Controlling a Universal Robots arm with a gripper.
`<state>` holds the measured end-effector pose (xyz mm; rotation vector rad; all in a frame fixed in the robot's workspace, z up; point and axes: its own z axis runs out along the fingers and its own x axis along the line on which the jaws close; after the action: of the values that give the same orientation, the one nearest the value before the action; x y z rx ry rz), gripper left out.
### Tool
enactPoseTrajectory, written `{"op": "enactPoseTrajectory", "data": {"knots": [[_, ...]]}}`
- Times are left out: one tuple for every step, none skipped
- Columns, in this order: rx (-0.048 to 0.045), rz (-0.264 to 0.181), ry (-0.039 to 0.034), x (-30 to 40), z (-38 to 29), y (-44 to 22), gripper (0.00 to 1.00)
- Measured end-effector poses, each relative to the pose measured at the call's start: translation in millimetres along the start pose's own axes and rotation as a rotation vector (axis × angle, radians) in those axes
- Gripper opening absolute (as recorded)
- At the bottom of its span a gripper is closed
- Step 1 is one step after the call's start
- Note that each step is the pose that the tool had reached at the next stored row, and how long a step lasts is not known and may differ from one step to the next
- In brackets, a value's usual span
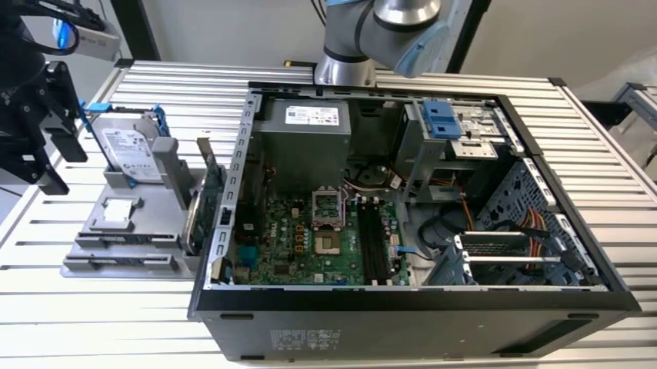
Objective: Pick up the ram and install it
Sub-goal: 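Pick up the ram and move it above insertion slot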
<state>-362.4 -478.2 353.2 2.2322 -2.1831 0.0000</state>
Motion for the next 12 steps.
{"op": "enactPoseTrajectory", "data": {"knots": [[0.0, 0.0, 0.0, 0.0, 0.9, 0.0, 1.0], [0.0, 0.0, 0.0001, -0.1, 2.0, 0.0, 1.0], [0.0, 0.0, 0.0001, -0.1, 3.2, -0.1, 1.0], [0.0, 0.0, 0.0001, -0.1, 4.2, -0.1, 1.0], [0.0, 0.0, 0.0001, -0.1, 5.3, -0.1, 1.0], [0.0, 0.0, 0.0002, -0.1, 6.4, -0.1, 1.0], [0.0, 0.0, 0.0001, -0.1, 7.5, -0.1, 1.0], [-0.0001, 0.0, 0.0002, -0.1, 8.4, -0.1, 1.0], [-0.0001, 0.0, 0.0002, -0.2, 9.4, -0.2, 1.0], [0.0, 0.0, 0.0001, -0.2, 10.5, -0.2, 1.0], [0.0, 0.0, 0.0001, -0.2, 11.4, -0.2, 1.0], [-0.0001, 0.0, 0.0001, -0.2, 12.3, -0.2, 1.0]]}}
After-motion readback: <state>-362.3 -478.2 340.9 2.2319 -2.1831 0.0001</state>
